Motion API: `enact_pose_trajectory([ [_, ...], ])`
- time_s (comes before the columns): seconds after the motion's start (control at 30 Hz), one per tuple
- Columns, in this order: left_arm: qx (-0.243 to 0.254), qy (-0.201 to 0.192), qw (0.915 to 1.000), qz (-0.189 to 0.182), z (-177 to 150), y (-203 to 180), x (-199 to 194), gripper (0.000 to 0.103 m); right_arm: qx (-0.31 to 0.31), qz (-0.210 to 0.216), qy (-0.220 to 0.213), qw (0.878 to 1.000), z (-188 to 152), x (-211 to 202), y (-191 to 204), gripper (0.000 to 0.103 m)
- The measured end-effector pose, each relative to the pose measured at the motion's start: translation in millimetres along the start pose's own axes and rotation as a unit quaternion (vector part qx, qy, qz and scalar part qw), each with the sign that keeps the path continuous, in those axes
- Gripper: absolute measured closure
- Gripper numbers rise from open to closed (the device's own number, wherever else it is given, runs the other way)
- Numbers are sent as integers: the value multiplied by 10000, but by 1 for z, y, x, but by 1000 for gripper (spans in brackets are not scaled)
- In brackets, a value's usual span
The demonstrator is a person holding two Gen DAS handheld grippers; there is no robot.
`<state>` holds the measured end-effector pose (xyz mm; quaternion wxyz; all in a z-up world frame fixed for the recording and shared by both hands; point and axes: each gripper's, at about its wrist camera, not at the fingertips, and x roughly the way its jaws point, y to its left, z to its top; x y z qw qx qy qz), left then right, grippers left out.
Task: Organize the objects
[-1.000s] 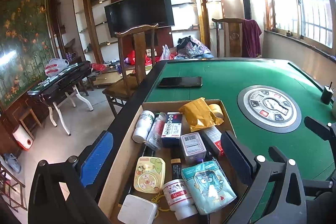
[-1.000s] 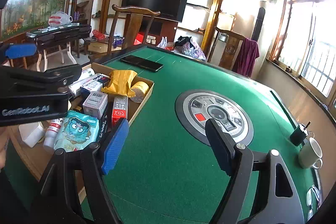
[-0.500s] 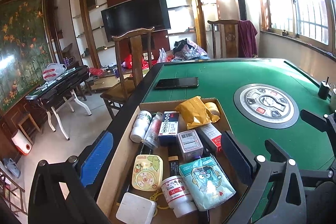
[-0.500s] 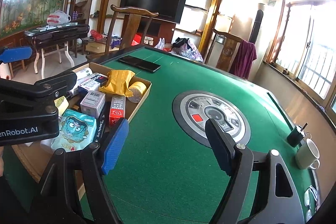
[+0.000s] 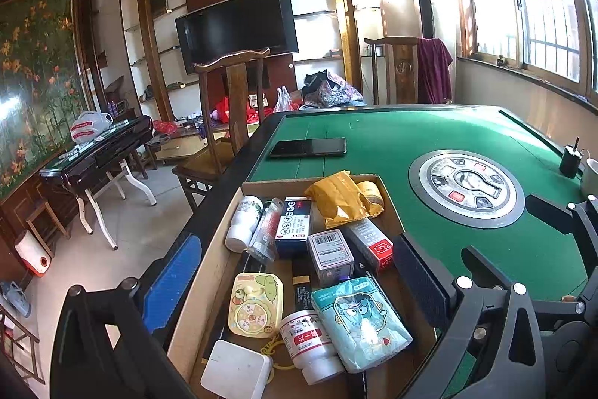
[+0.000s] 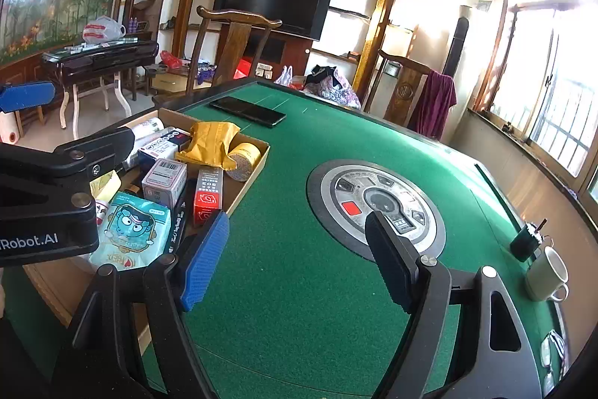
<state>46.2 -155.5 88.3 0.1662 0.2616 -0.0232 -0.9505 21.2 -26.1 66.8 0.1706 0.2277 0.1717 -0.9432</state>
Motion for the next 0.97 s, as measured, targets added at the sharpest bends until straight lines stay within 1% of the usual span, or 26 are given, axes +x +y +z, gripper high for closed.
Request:
enact_pose_trajectory([
  [0.43, -2, -19, 10000, 10, 0, 0, 0, 0, -30, -23, 8, 10000, -1, -1, 2, 26],
  [0.73, -66, 22, 9999, -103, 0, 0, -1, 0, -39, -37, 26, 10000, -1, 0, 3, 26],
  [0.83, -112, 72, 9997, -219, -2, 0, -2, 0, -41, -48, 25, 10000, -1, 0, 3, 26],
  [0.97, -50, -13, 9999, -162, -4, -2, -5, 0, -43, -56, 24, 10000, -1, -1, 3, 26],
])
